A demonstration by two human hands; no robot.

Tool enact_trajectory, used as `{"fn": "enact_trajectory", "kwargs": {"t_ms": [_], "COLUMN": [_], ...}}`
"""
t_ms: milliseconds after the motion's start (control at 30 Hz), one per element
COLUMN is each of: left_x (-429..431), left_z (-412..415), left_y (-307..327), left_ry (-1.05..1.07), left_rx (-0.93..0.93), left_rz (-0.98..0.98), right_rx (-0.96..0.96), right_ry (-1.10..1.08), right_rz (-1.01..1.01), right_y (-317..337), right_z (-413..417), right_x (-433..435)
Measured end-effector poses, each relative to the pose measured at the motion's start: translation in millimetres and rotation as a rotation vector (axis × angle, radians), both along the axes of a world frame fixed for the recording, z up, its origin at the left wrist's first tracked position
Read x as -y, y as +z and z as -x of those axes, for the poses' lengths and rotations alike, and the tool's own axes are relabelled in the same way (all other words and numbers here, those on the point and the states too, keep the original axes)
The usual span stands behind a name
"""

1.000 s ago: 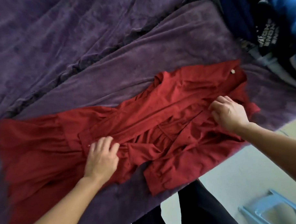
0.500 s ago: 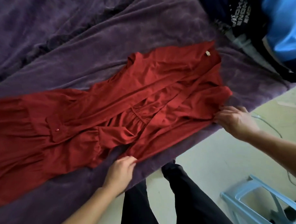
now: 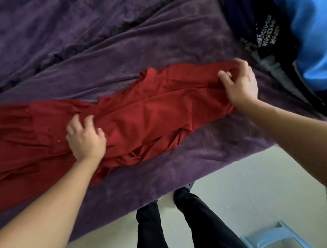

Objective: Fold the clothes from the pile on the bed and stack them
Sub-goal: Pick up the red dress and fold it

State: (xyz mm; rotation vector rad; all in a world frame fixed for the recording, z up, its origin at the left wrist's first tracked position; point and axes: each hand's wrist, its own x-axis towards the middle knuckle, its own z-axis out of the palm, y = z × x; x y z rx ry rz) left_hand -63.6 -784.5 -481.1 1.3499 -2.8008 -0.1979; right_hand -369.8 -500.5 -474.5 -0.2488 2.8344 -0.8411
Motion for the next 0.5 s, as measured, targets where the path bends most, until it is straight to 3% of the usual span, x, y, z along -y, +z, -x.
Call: {"fn": "enact_trajectory", "kwargs": {"t_ms": [67,133,300,433,500], "left_x": [-32,-59,-72,-65,-59], "left_z": [20,42,61,65,63], "left_y": [-17,-34,-85,-77,-62], "left_ry": [-0.285,-0.436,-0.426,-0.451,-0.426], "left_rx": [0.024,0.109,0.452,0.456,0.372], "left_rz": [-0.003,-0.074,-0.247,-0.277,-0.292], "right_rx": [0.169,0.32,0.358,0.541,0.586], "right_ry": [-0.183,-0.373,-0.527,-0.563,-0.544], "right_rz": [0.037,0.166,0.435,0.598,0.67], "right_y": [-18,-35,-60,-55,-37], "right_z": [-6,-8,12,23,23], "right_x": [-26,-37,-8,14,20]}}
